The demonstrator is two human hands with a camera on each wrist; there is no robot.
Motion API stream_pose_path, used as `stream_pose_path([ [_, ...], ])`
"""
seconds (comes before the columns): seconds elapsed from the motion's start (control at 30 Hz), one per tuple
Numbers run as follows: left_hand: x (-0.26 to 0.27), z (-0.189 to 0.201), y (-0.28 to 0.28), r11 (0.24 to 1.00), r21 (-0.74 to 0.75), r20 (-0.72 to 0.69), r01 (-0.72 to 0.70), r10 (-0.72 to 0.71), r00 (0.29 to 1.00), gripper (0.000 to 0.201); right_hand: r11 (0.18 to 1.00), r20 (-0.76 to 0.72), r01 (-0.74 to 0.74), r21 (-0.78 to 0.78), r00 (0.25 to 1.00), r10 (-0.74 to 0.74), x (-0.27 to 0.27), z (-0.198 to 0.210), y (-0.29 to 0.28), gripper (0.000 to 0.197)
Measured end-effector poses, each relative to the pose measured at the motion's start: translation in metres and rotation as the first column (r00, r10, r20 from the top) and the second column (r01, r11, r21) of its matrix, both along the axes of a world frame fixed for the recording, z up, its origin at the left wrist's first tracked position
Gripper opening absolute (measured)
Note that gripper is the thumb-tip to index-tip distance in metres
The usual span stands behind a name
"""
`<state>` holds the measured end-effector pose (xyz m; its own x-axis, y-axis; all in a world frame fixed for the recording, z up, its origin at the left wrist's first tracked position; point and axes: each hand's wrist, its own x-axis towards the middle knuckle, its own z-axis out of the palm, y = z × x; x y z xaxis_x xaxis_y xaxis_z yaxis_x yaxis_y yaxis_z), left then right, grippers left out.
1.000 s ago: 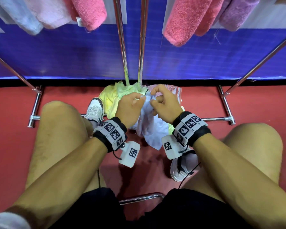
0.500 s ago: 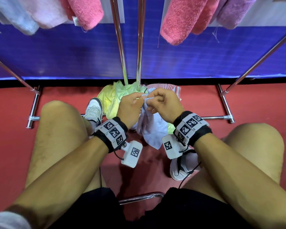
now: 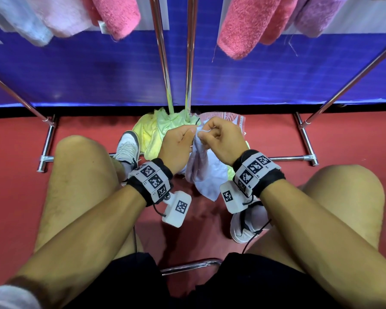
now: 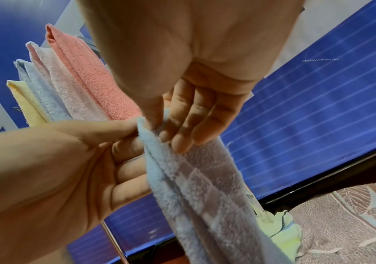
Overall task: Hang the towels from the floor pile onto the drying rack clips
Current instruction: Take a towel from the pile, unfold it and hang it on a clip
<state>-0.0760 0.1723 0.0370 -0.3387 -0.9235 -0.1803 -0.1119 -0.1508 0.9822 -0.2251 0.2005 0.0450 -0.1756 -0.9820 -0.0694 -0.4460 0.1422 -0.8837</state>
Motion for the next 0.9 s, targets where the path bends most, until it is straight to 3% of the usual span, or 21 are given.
stream_pose_path([
  [0.13,0.0,0.008,0.004,0.998,-0.013,-0.002,0.066,-0.067,0.998,0.019,1.0,-0.058,0.0,-0.001,0.998,0.0,-0.005,-0.003,-0.001,0.019],
  [0.5,0.007,0.013,-0.002,0.994,-0.051,-0.03,0.1,-0.102,0.994,0.016,0.999,-0.173,-0.035,-0.016,0.984,0.031,-0.012,-0.001,0.001,0.029],
  [0.67,0.013,0.014,-0.01,0.993,-0.107,0.009,0.042,-0.041,0.999,0.015,0.993,-0.34,-0.113,0.026,0.933,0.115,-0.019,-0.001,0.001,0.016],
  [0.83,0.016,0.014,-0.012,0.986,-0.156,0.036,0.068,-0.063,0.997,0.012,0.994,-0.379,-0.106,-0.036,0.922,0.085,-0.025,0.0,0.0,0.007],
  [0.9,0.017,0.015,-0.014,0.982,-0.179,0.049,0.067,-0.059,0.997,0.016,0.996,-0.312,-0.052,-0.077,0.95,0.025,-0.025,0.005,-0.002,0.006],
])
